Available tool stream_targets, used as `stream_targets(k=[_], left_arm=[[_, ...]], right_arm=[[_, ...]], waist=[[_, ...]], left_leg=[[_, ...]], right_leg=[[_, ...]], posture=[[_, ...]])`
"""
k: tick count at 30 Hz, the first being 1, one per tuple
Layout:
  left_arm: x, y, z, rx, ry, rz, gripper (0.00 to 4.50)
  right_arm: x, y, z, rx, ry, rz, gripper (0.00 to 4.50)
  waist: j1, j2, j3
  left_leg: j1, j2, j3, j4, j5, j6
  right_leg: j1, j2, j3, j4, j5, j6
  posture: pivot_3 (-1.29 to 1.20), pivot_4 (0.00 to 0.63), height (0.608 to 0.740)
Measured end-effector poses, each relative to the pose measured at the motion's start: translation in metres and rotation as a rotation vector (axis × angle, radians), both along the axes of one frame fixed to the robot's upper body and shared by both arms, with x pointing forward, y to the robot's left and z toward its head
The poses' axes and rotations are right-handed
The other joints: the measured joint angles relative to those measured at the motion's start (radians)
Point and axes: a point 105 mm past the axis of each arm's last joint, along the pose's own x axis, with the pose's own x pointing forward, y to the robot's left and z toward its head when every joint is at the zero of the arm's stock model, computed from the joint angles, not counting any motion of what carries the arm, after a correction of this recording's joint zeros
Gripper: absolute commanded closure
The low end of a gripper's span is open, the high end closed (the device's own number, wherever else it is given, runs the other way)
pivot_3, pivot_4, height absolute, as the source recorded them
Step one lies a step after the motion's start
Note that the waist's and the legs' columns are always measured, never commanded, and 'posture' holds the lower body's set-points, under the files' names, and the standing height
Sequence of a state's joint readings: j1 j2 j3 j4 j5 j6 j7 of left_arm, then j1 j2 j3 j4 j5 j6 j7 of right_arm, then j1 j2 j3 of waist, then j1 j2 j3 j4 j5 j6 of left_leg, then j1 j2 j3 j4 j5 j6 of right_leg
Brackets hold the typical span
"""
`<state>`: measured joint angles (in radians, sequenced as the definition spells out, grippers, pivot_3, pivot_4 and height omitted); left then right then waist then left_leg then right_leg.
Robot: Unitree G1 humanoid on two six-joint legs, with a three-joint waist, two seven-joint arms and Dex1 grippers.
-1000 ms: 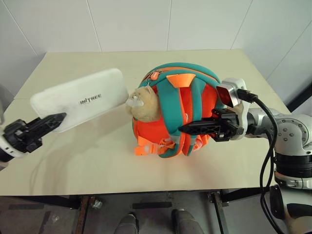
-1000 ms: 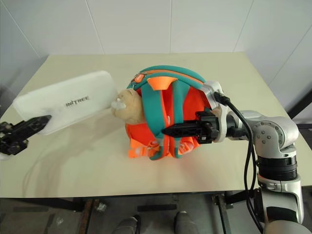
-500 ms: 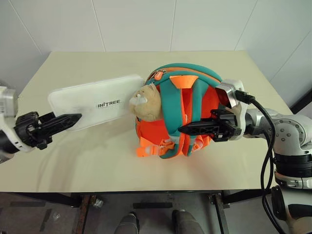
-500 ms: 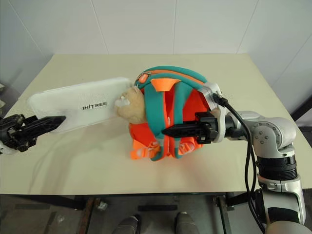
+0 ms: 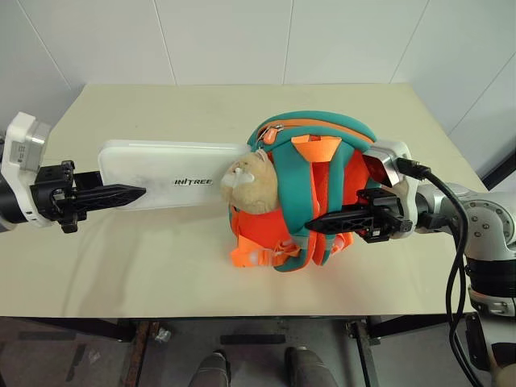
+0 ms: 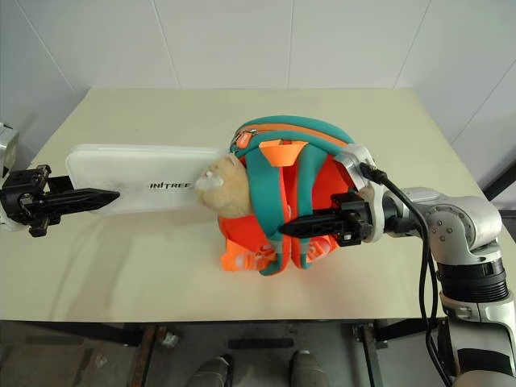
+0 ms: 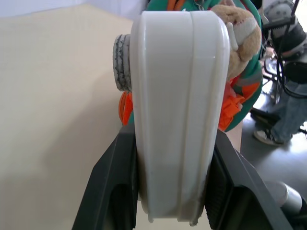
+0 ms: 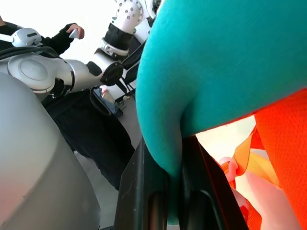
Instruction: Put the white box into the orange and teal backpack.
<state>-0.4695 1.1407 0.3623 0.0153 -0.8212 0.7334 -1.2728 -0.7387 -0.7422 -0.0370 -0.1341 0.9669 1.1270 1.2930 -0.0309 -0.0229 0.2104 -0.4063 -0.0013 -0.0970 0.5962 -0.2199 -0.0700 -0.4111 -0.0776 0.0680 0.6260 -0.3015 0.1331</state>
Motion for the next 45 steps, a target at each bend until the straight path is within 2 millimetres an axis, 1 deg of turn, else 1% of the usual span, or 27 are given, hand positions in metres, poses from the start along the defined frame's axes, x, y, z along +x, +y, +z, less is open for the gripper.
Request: stream_targets(k=[2,4,7,9,10,11,12,13,14,15,17,19,22,24,27,29,30,33,38,44,45], left_arm=[[0.006,-0.007,0.002,0.050,-0.037,-0.020,3.16],[0.016,-0.021,0.004,0.069,-0.086,-0.045,3.16],[0.026,-0.036,-0.002,0.073,-0.083,-0.074,3.16],[0.030,-0.045,-0.003,0.075,-0.086,-0.087,3.16],[0.034,-0.055,-0.001,0.073,-0.095,-0.108,3.16],[0.038,-0.071,0.002,0.056,-0.101,-0.141,3.16],[0.043,-0.092,0.006,0.028,-0.102,-0.187,3.16],[0.046,-0.108,0.009,0.010,-0.105,-0.217,3.16],[0.048,-0.121,0.011,-0.001,-0.100,-0.238,3.16],[0.052,-0.131,0.011,0.004,-0.089,-0.250,3.16],[0.058,-0.142,0.009,0.026,-0.074,-0.263,3.16],[0.064,-0.154,0.005,0.034,-0.062,-0.275,3.16],[0.071,-0.172,-0.009,0.059,-0.038,-0.297,3.16],[0.073,-0.178,-0.018,0.094,-0.039,-0.306,3.16],[0.074,-0.179,-0.020,0.100,-0.043,-0.311,3.16],[0.073,-0.179,-0.021,0.098,-0.038,-0.316,2.45],[0.073,-0.178,-0.021,0.098,-0.035,-0.317,2.29],[0.071,-0.172,-0.021,0.093,-0.023,-0.318,1.43],[0.064,-0.157,-0.019,0.123,-0.013,-0.316,0.01],[0.053,-0.129,-0.015,0.169,-0.046,-0.327,0.01],[0.049,-0.121,-0.014,0.175,-0.050,-0.330,0.01]], right_arm=[[0.000,0.000,-0.002,0.000,0.005,0.000,4.46],[0.000,0.002,-0.003,0.002,0.006,0.005,4.46],[0.000,0.003,-0.004,0.002,0.008,0.009,4.46],[0.000,0.002,-0.005,0.002,0.009,0.005,4.46],[-0.001,0.003,-0.005,0.003,0.010,0.005,4.46],[-0.001,0.003,-0.005,0.002,0.010,0.004,4.46],[-0.002,0.004,-0.005,0.002,0.006,0.008,4.46],[-0.003,0.005,-0.005,0.000,0.001,0.012,4.46],[-0.004,0.006,-0.005,-0.001,-0.004,0.016,4.46],[-0.005,0.006,-0.005,0.000,-0.005,0.018,4.46],[-0.005,0.006,-0.006,-0.002,-0.004,0.007,4.46],[-0.005,0.007,-0.008,0.001,0.002,0.002,4.46],[-0.007,0.010,-0.008,0.004,-0.007,0.002,4.46],[-0.008,0.012,-0.008,0.005,-0.010,0.003,4.46],[-0.009,0.012,-0.007,0.010,-0.016,-0.007,4.46],[-0.010,0.012,-0.008,0.015,-0.013,-0.015,4.50],[-0.010,0.012,-0.009,0.016,-0.008,-0.018,4.50],[-0.012,0.013,-0.011,0.018,-0.002,-0.021,4.50],[-0.013,0.013,-0.012,0.022,0.009,-0.027,4.50],[-0.012,0.013,-0.013,0.021,0.008,-0.033,4.50],[-0.012,0.013,-0.013,0.021,0.008,-0.033,4.50]], waist=[[0.000,0.000,0.000],[0.007,0.000,0.000],[0.003,-0.001,0.000],[0.000,-0.001,0.001],[0.001,-0.001,0.001],[0.004,-0.001,0.001],[0.009,-0.001,0.001],[0.012,-0.002,0.001],[0.011,-0.002,0.001],[0.009,-0.002,0.001],[-0.003,-0.001,0.001],[-0.003,-0.001,0.001],[0.002,-0.001,0.001],[0.003,-0.001,0.001],[0.003,-0.001,0.001],[0.003,-0.001,0.001],[0.003,-0.001,0.001],[0.000,-0.001,0.001],[0.001,-0.001,0.001],[0.001,-0.001,0.001],[-0.001,-0.001,0.001]], left_leg=[[0.000,0.000,0.000,0.000,0.000,0.000],[0.000,0.000,0.000,0.001,0.000,0.000],[-0.001,0.000,0.000,0.003,0.000,0.000],[-0.001,0.000,0.000,0.003,0.000,0.000],[-0.001,0.000,-0.001,0.003,0.000,0.000],[-0.001,0.000,-0.001,0.004,0.000,0.000],[-0.002,0.000,-0.003,0.006,0.000,0.000],[-0.004,0.000,-0.004,0.009,0.000,0.001],[-0.006,-0.001,-0.004,0.012,-0.001,0.002],[-0.007,-0.001,-0.004,0.015,-0.002,0.003],[-0.007,-0.001,-0.002,0.016,-0.002,0.004],[-0.006,-0.001,-0.002,0.016,-0.002,0.004],[-0.006,-0.001,-0.002,0.016,-0.002,0.004],[-0.007,-0.001,-0.002,0.016,-0.002,0.004],[-0.007,-0.001,-0.003,0.016,-0.002,0.004],[-0.007,-0.001,-0.003,0.016,-0.002,0.004],[-0.007,-0.001,-0.003,0.016,-0.002,0.004],[-0.007,-0.001,-0.003,0.016,-0.002,0.004],[-0.007,-0.001,-0.003,0.016,-0.002,0.004],[-0.006,0.000,-0.003,0.016,-0.002,0.004],[-0.006,-0.001,-0.003,0.016,-0.002,0.004]], right_leg=[[0.000,0.000,0.000,0.000,0.000,0.000],[0.001,0.000,-0.001,0.001,0.000,0.001],[0.001,0.000,0.000,0.001,0.001,0.002],[0.001,0.000,0.000,0.002,0.001,0.002],[0.001,0.000,0.000,0.002,0.001,0.002],[0.001,0.001,-0.001,0.003,0.001,0.002],[0.001,0.001,-0.002,0.003,0.001,0.002],[0.001,0.001,-0.003,0.003,0.002,0.003],[0.001,0.001,-0.003,0.003,0.002,0.004],[0.001,0.001,-0.003,0.003,0.002,0.004],[0.001,0.000,-0.001,0.002,0.003,0.005],[0.001,0.001,-0.001,0.003,0.003,0.005],[0.001,0.001,-0.001,0.003,0.003,0.005],[0.001,0.001,-0.001,0.003,0.003,0.005],[0.001,0.001,-0.001,0.003,0.003,0.005],[0.001,0.001,-0.001,0.003,0.003,0.005],[0.001,0.001,-0.001,0.003,0.003,0.005],[0.001,0.001,-0.001,0.003,0.003,0.005],[0.001,0.001,-0.001,0.003,0.003,0.005],[0.001,0.001,-0.001,0.003,0.002,0.005],[0.001,0.001,-0.001,0.003,0.002,0.005]], posture=[[0.00,0.150,0.740],[0.00,0.150,0.740],[0.00,0.150,0.740],[0.00,0.150,0.740],[0.00,0.150,0.740],[0.00,0.150,0.740],[0.00,0.150,0.740],[0.00,0.150,0.740],[0.00,0.150,0.740],[0.00,0.150,0.740],[0.00,0.150,0.740],[0.00,0.150,0.740],[0.00,0.150,0.740],[0.00,0.150,0.740],[0.00,0.150,0.740],[0.00,0.150,0.740],[0.00,0.150,0.740],[0.00,0.150,0.740],[0.00,0.150,0.740],[0.00,0.150,0.740],[0.00,0.150,0.740]])
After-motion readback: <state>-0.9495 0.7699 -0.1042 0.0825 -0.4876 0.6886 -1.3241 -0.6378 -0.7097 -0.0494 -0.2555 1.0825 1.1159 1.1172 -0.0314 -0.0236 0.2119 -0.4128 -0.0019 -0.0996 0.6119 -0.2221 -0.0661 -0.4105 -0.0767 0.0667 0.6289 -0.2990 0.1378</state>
